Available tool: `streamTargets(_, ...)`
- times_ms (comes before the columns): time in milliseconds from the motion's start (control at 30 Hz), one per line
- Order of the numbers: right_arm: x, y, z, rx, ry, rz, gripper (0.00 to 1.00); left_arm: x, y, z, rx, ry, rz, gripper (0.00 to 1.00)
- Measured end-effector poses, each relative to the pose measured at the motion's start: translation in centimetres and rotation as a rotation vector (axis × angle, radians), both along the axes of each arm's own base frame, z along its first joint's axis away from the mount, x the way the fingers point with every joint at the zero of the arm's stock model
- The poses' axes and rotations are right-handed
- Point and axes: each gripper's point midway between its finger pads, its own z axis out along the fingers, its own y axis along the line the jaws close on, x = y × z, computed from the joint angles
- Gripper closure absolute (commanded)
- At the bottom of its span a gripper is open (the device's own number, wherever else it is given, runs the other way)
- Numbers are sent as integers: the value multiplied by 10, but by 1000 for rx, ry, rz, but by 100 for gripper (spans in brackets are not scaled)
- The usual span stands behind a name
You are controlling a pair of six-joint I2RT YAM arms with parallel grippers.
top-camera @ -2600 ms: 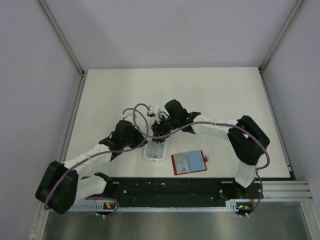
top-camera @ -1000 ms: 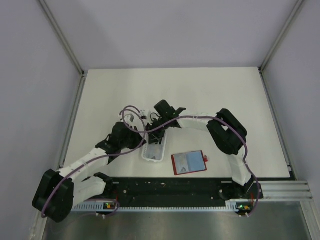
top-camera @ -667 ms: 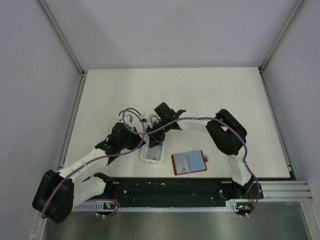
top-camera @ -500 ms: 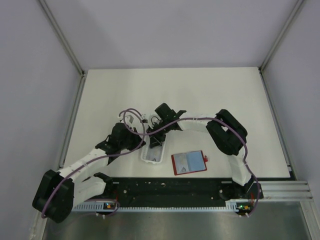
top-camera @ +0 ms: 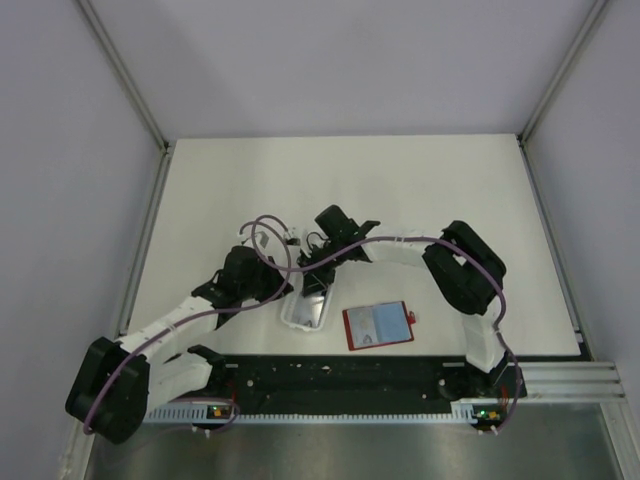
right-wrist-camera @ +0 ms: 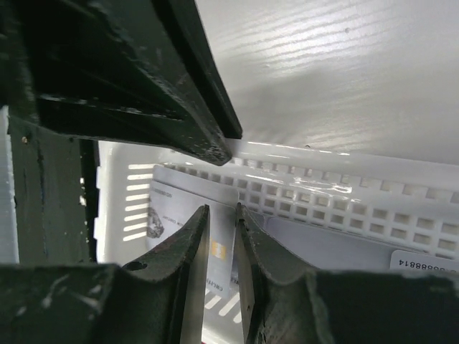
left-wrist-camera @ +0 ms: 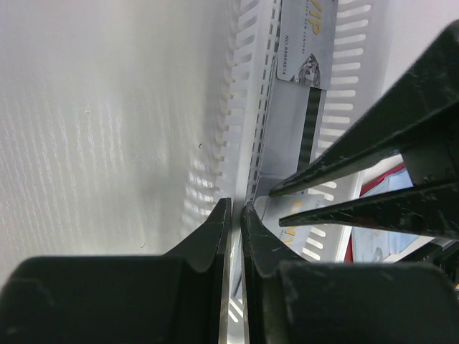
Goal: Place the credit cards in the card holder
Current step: Pick up the credit card from the storage box.
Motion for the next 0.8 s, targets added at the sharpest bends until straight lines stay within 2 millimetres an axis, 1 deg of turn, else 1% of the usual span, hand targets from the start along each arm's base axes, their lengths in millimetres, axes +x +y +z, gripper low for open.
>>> streamTargets(200,-8,1,21,49,22,23,82,0,1,-2,5,7,2,100)
streamTargets(300,-14,0,28,66,44,35,82,1,1,-2,6,3,4,100)
streamTargets(367,-25,-4,25,56,86,51,82,8,1,2,2,-27,19,100)
streamTargets(467,-42,-15,12,15,149,62,83,15,3,6,0,-52,42,100)
streamTargets(633,-48,-22,5,-3,167,58,83,14,2,5,-1,-50,38,100)
streamTargets(700,-49,-24,5,-3,169,54,87,14,2,6,-2,-49,36,100)
streamTargets(800,-49,-25,5,2,159,36,99,13,2,6,-4,-49,33,100)
